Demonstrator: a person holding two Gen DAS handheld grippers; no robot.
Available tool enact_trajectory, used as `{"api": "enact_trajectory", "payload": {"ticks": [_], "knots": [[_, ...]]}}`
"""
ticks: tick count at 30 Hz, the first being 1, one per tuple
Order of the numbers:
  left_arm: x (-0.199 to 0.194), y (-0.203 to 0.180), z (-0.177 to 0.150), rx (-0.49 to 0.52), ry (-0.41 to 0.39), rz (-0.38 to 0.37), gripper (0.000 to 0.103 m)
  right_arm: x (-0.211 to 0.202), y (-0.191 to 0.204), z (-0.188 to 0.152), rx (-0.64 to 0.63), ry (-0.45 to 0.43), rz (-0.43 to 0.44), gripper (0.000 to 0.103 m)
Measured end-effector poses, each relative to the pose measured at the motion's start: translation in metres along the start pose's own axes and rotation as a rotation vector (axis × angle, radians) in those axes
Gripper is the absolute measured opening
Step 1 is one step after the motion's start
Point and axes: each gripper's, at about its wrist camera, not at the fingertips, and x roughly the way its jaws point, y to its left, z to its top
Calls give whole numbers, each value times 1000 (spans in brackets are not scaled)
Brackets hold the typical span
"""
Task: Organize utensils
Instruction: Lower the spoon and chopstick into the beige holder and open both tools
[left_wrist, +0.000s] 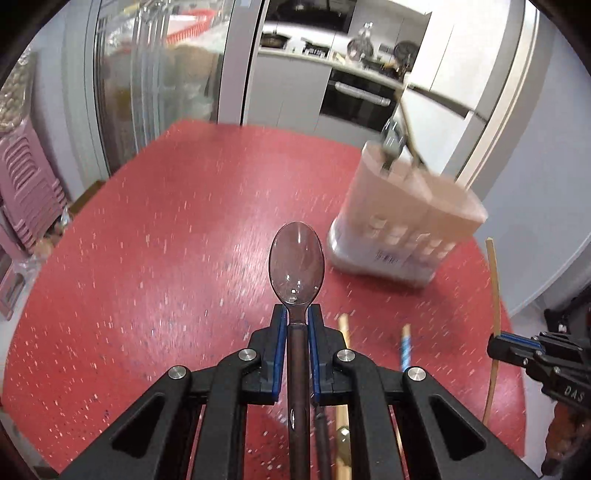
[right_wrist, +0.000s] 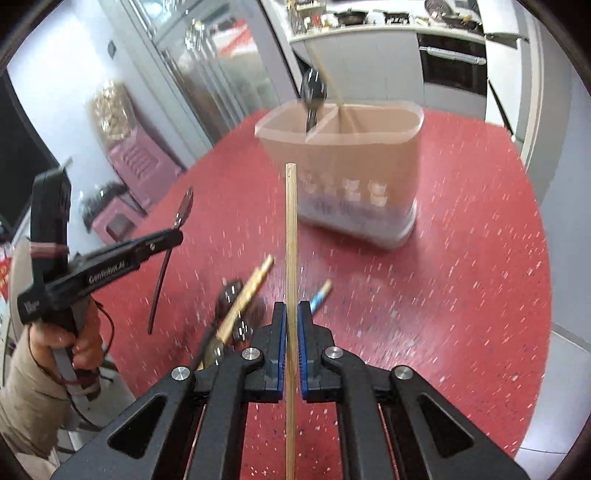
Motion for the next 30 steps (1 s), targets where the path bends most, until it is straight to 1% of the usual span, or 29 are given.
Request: {"api": "enact_trajectory", "payload": {"ticks": [4,7,9,15,17,24,30], "knots": [[-19,-12,19,-8,-61,-35,37,-20,-7,23,15,-75,10,6],[-21,-14,43,-10,-101,-59,37,-34,-8,39,3,-125,1,6],[-25,-21,59,-3,-128,-71,37,-44,-7,49,-7,-159,0,6],[-31,-39,105,7,-219,-98,37,-57,-7,87,-30,-236,-21,6],[-28,-46,122,9,-247,-106,37,-60,-8,100,-32,-264,-29,6],[-5,-63,166,-2,-307,-133,37,-59,-17,149,-27,-360,-61,6],[21,-69,183,-24,-339,-138,37,-40,-33,179,-2,-413,-86,6]]}}
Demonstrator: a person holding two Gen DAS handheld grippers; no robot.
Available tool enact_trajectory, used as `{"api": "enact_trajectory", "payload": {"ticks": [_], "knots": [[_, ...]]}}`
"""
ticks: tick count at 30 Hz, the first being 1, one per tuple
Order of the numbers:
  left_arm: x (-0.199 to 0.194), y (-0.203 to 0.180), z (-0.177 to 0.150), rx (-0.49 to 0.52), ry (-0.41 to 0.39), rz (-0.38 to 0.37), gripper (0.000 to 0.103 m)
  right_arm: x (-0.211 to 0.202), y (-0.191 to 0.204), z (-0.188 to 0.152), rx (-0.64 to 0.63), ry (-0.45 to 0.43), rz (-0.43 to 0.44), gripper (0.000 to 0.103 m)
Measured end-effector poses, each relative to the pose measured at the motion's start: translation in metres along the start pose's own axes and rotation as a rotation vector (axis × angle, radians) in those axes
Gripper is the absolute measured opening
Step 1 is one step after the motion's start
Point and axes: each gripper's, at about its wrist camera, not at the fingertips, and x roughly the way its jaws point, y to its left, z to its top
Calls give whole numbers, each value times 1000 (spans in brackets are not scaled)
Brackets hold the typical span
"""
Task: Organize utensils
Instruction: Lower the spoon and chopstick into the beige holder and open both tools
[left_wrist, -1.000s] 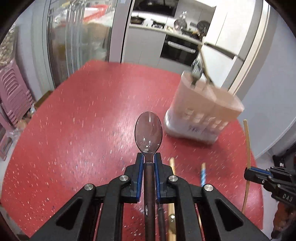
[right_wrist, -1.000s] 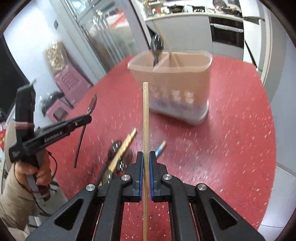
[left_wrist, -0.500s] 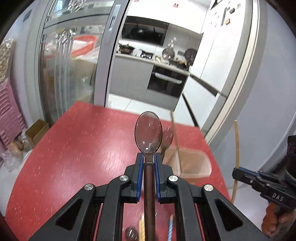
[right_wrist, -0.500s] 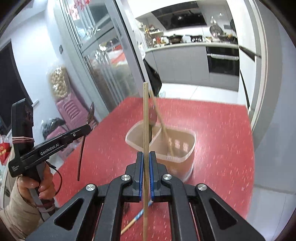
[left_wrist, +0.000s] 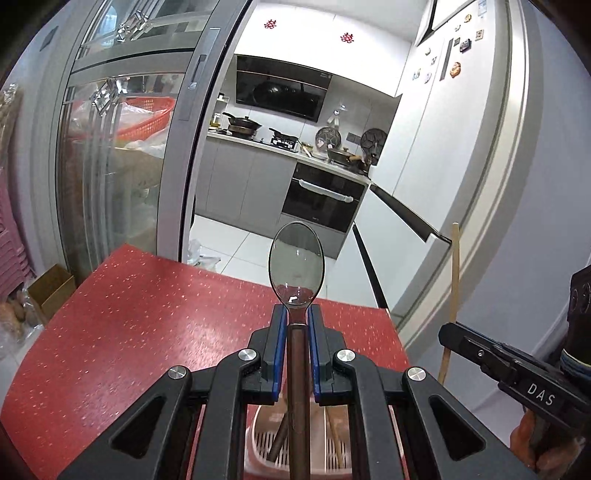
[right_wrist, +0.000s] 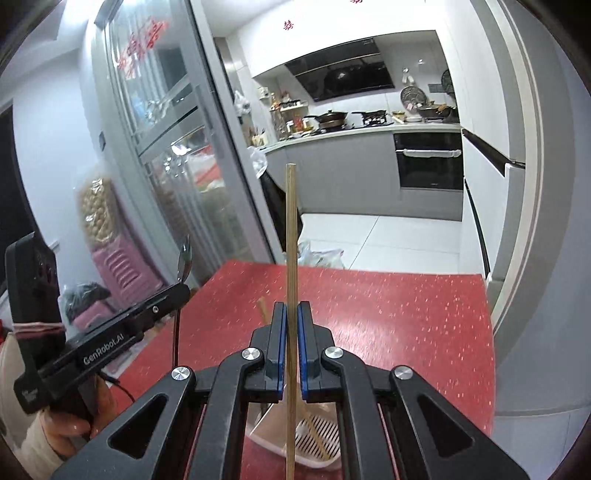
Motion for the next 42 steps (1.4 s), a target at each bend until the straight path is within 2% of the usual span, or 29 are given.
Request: {"api": "enact_trajectory", "payload": {"ticks": [4,8,12,21,27,36,42], "knots": [[16,1,-4,-17,-18,-24,37,16,-3,2,-11,-25,-10,6],[28,-2,-12,19,-53,-10,37,27,0,3,-56,-65,-20,6],[39,1,-22,20,-51,0,37,39,4,-7,-98,-76,-31,6],[51,3,-51,61,-10,41,37,61,8,-52,-205,-33,-71,6],[50,-5,-68,125,12,69,37,67,5,-72,-210,17,-75,6],[53,-3,-82,170,76,112,37,69,6,-80,-211,56,-78,7],[47,-7,-84,202,86,126,37,73,2,-77,-170,91,-64,7]]}}
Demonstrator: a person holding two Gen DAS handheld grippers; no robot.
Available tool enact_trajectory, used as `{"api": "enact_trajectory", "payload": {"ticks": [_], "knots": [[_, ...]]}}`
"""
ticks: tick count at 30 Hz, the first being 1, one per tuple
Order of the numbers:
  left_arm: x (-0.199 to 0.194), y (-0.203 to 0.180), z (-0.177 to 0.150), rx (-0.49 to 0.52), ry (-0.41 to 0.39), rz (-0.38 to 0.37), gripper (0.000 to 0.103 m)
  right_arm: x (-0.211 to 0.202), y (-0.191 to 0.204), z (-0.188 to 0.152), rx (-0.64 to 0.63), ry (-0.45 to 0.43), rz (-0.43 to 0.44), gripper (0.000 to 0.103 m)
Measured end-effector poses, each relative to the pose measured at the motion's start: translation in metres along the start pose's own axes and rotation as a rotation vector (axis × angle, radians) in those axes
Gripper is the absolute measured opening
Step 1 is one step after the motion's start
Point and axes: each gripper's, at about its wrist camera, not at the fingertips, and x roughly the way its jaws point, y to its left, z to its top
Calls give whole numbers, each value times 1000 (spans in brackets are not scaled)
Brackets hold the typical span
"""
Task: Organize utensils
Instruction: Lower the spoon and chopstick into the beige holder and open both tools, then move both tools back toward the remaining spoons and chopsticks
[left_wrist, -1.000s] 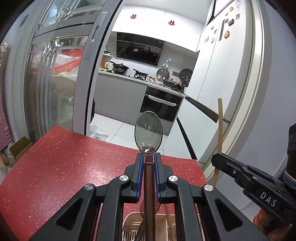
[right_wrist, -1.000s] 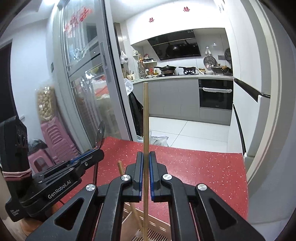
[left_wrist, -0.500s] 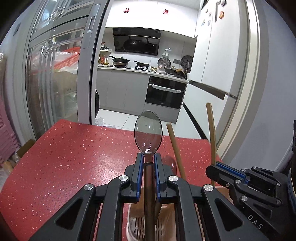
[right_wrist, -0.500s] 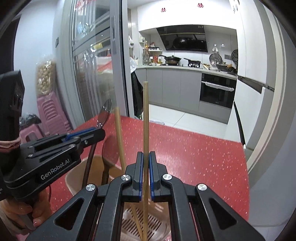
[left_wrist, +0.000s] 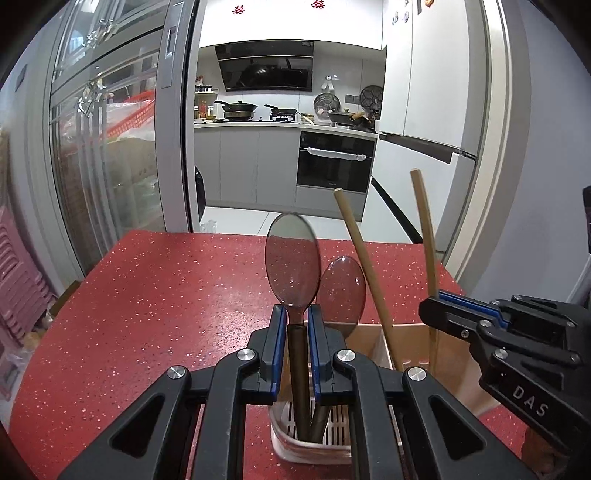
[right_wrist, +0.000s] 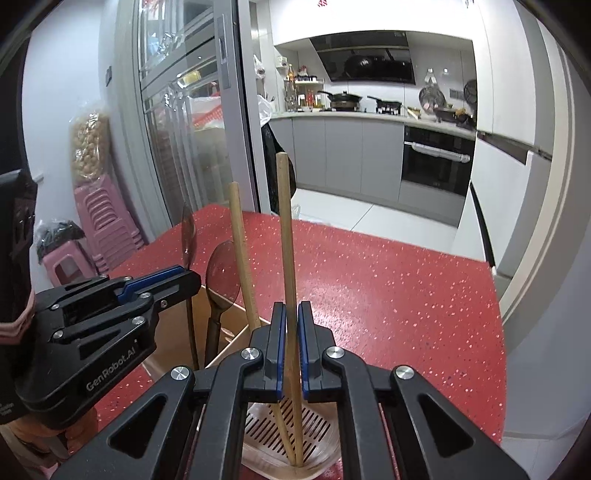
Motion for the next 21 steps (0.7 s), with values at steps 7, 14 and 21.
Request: {"api": "enact_trajectory", "payload": {"ticks": [7,14,21], "knots": [[-5,-2,2,1,-4,4,37,0,-8,2,57,27,29,24],[-21,-1,5,-17,-12,11,37,-18,-13,4,95,7,34,33],[-52,5,3,3,-24,34,37,-44,-1,-1,113,2,61,45]]}}
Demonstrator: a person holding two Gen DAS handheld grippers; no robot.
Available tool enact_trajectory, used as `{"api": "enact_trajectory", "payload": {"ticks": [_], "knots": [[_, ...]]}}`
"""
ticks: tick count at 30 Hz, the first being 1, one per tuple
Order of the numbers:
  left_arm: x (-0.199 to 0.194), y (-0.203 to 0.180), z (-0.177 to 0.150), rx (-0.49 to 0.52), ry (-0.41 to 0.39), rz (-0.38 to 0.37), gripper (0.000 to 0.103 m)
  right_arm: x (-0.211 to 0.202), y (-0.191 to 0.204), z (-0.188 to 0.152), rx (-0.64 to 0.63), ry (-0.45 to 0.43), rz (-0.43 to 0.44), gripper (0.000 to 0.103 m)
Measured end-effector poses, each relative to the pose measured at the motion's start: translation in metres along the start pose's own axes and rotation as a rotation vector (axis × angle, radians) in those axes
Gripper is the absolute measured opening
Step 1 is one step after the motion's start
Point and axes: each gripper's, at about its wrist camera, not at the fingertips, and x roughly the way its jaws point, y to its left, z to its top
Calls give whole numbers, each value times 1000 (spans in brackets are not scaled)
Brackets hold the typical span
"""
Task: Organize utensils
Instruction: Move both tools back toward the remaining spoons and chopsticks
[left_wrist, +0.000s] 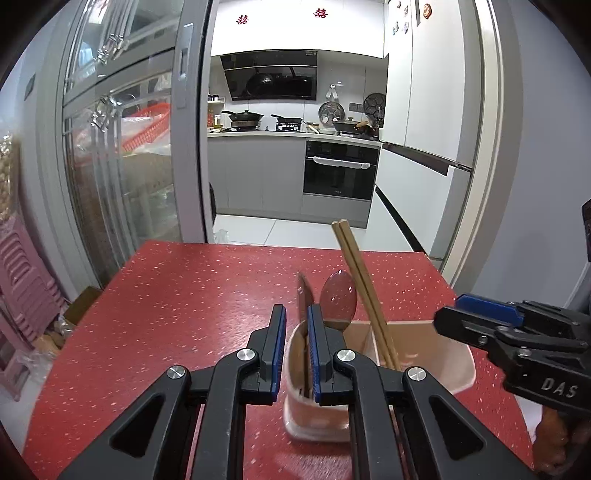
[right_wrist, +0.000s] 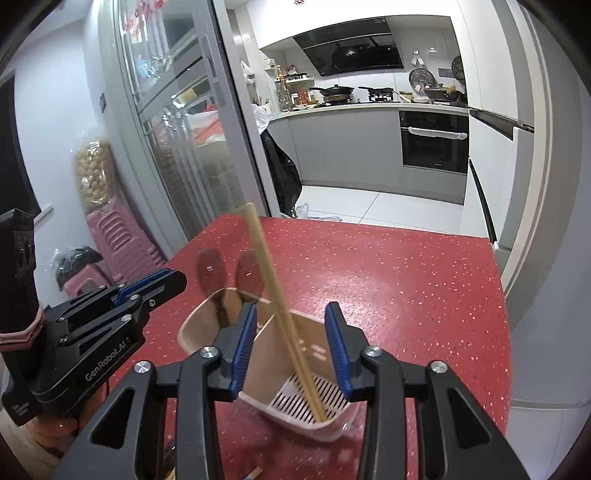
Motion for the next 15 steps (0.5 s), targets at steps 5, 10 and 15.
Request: {"api": "enact_trajectory", "payload": {"ticks": [5,10,15], "knots": [[-25,17,-15,-39,10,10,39,-22,10,-15,24,12,18,57],[-54,38,-45,-100,2,73,103,-32,16,-44,88,87,44,71],[-61,52,-85,-90,107,101,103,-29,22,-79,133,186,30,80]]}}
